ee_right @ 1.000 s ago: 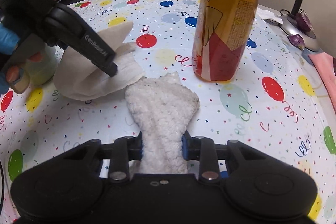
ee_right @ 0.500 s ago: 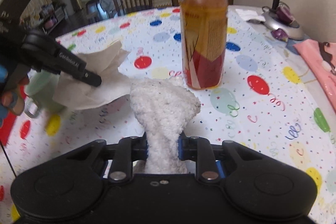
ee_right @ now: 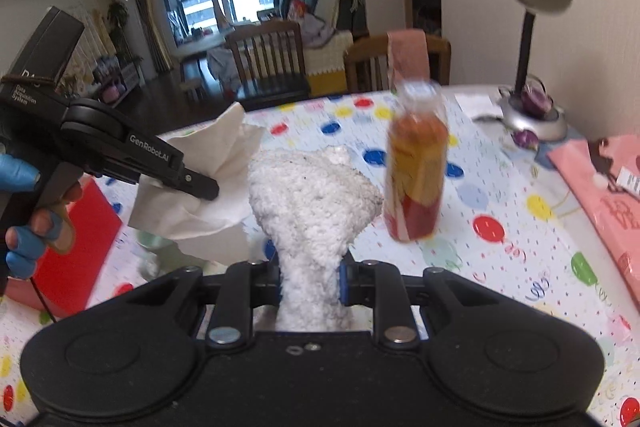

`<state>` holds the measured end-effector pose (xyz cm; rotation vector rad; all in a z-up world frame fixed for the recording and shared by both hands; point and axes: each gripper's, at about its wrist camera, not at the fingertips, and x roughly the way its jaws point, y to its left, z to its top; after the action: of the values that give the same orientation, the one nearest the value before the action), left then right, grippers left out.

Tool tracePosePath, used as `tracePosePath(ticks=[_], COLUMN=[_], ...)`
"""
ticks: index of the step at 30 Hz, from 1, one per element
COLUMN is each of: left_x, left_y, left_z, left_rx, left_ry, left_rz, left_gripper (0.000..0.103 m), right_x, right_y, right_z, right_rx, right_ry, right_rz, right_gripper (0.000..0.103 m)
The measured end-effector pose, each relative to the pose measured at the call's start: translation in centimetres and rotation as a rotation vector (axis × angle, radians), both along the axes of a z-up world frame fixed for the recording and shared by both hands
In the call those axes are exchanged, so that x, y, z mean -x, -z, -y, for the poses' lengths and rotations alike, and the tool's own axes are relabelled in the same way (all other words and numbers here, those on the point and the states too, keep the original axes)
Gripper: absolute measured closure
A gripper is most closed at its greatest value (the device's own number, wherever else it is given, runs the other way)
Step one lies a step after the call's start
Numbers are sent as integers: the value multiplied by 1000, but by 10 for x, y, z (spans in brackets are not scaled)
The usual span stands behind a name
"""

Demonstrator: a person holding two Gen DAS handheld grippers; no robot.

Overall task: Organize soft objects
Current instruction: 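Carry the tissue and towel with both tools over the box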

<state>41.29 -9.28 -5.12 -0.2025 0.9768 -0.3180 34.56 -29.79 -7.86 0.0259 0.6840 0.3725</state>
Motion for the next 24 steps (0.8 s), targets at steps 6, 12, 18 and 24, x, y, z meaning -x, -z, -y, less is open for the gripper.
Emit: tracePosePath(ticks=[6, 12, 18, 24], left_x=[34, 64, 94, 120], left_y=[-27, -45, -59, -69], left_z=[-43, -102, -163, -219], left_rx=[17, 25, 27, 19], left_ry=[-2, -47, -103, -168], left_rz=[41, 58, 71, 90], left_gripper=[94, 94, 94, 94], right_x=[24, 41, 53, 60], right_y=[-33, -55, -67, -71], right_z=[-34, -75, -123, -171], right_rx=[-1, -13, -22, -43], right_ry=[-33, -78, -135, -199], right_rz=[66, 105, 126, 124], right_gripper=[81, 81, 81, 81])
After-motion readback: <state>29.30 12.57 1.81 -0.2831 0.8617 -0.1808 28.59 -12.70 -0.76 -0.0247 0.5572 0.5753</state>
